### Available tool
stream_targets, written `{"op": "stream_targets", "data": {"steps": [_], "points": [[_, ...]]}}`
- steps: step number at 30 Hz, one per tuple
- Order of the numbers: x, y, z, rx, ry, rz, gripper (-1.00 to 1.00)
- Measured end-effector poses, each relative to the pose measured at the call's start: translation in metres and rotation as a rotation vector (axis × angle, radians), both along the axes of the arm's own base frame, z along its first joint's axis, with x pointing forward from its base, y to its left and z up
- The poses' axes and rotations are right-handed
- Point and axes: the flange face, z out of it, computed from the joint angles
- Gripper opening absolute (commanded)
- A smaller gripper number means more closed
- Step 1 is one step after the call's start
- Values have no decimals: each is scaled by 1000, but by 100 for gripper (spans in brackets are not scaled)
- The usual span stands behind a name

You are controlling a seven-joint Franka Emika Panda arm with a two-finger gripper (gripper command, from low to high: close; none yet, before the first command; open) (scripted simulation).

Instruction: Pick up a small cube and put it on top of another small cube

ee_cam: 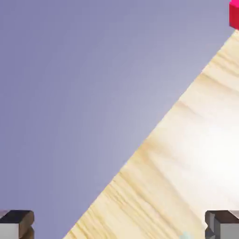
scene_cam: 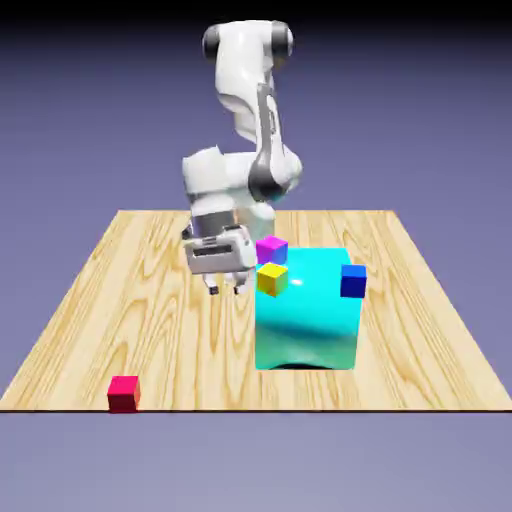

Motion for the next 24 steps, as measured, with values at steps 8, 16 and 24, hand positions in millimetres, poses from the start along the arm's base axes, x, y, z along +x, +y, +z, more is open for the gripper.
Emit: {"op": "stream_targets", "data": {"steps": [8, 16, 24], "points": [[-9, -37, -71, 276, 210, -473, 0], [-18, -72, -124, 494, 312, -942, 0], [-20, -115, -153, 688, 266, -1363, 0]]}}
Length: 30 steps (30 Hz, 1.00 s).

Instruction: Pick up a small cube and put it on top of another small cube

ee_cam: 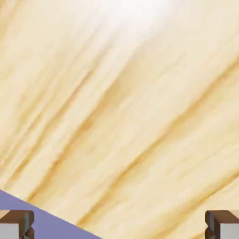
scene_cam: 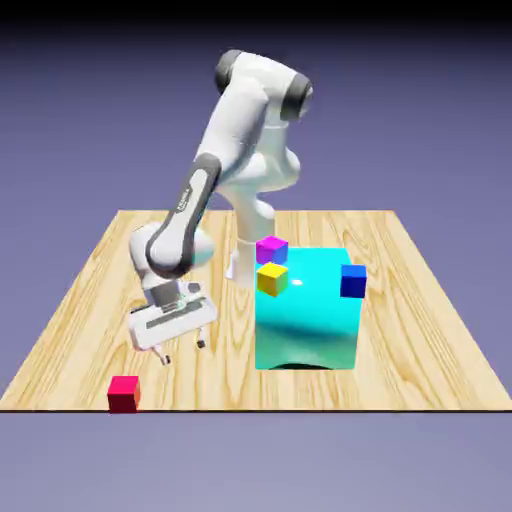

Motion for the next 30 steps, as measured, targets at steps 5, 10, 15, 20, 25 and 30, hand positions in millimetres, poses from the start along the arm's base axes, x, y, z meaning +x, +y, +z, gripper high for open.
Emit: {"op": "stream_targets", "data": {"steps": [5, 10, 15, 20, 25, 30], "points": [[6, -30, -5, 37, -64, -245, 0], [17, -62, 3, 58, -180, -446, 0], [41, -70, -15, 57, -223, -489, 0], [58, -69, -47, 61, -223, -492, -100], [25, -68, 11, 48, -222, -432, -100], [45, -46, 41, -28, -211, 3, -100]]}}
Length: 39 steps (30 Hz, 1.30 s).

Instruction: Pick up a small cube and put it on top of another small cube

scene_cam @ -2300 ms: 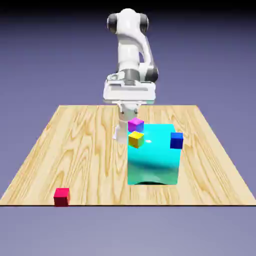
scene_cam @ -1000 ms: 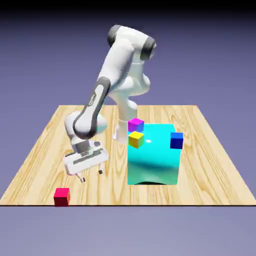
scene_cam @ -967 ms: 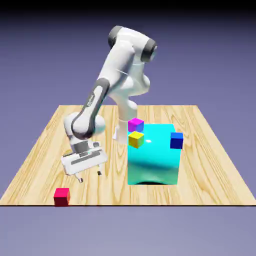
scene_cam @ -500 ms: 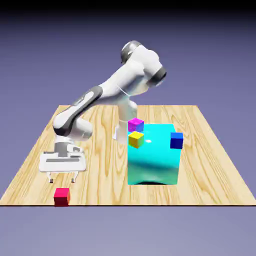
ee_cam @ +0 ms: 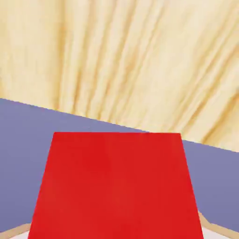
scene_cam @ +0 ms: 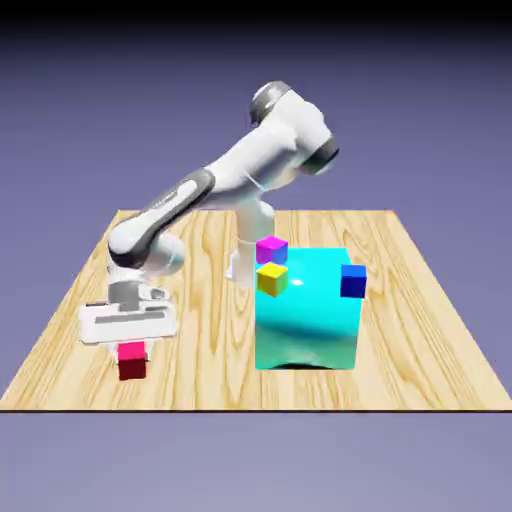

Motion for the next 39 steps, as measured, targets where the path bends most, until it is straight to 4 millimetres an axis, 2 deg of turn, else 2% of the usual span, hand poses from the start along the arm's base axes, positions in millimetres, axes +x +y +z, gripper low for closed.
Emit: {"op": "stream_targets", "data": {"steps": [6, 13, 20, 27, 29, 33, 34, 36, 39], "points": [[8, 39, 40, -91, 34, 481, -100], [-6, 92, 93, -112, 80, 980, -100], [-44, 147, 156, -45, 119, 1386, -100], [-101, 205, 227, 90, 127, 1671, -100], [-103, 207, 229, 94, 127, 1677, -100], [-121, 234, 180, 96, 126, 1678, -100], [-124, 236, 175, 95, 127, 1678, 100], [-124, 236, 175, 95, 127, 1678, 100], [-109, 218, 211, 97, 126, 1680, 100]]}}
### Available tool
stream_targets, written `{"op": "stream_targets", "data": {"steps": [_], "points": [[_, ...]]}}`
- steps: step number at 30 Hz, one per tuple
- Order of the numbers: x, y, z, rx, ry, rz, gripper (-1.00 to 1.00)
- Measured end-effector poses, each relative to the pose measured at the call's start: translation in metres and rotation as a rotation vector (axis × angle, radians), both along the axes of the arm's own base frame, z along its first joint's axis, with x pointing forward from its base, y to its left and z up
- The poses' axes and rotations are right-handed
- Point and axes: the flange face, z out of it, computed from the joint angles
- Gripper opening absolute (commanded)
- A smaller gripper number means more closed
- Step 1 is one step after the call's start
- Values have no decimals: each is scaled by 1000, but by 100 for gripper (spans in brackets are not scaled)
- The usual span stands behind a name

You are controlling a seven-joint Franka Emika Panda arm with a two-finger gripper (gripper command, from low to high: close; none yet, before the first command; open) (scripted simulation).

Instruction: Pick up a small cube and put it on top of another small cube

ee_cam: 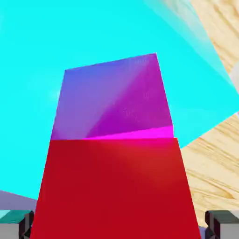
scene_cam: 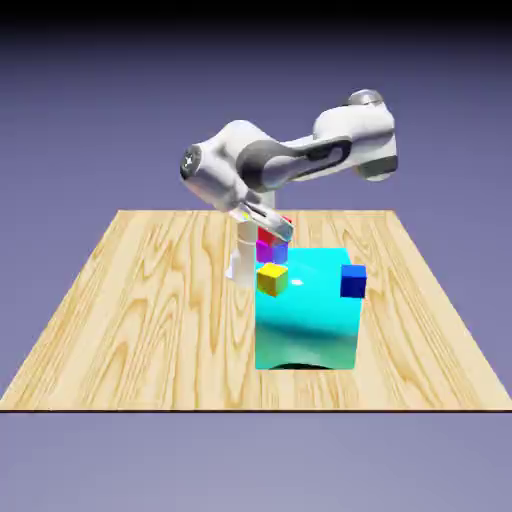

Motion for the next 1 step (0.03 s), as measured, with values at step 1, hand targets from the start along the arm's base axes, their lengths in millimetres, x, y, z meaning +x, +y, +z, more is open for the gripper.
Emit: {"op": "stream_targets", "data": {"steps": [1], "points": [[4, -7, 13, -1, -1, -1, 100]]}}
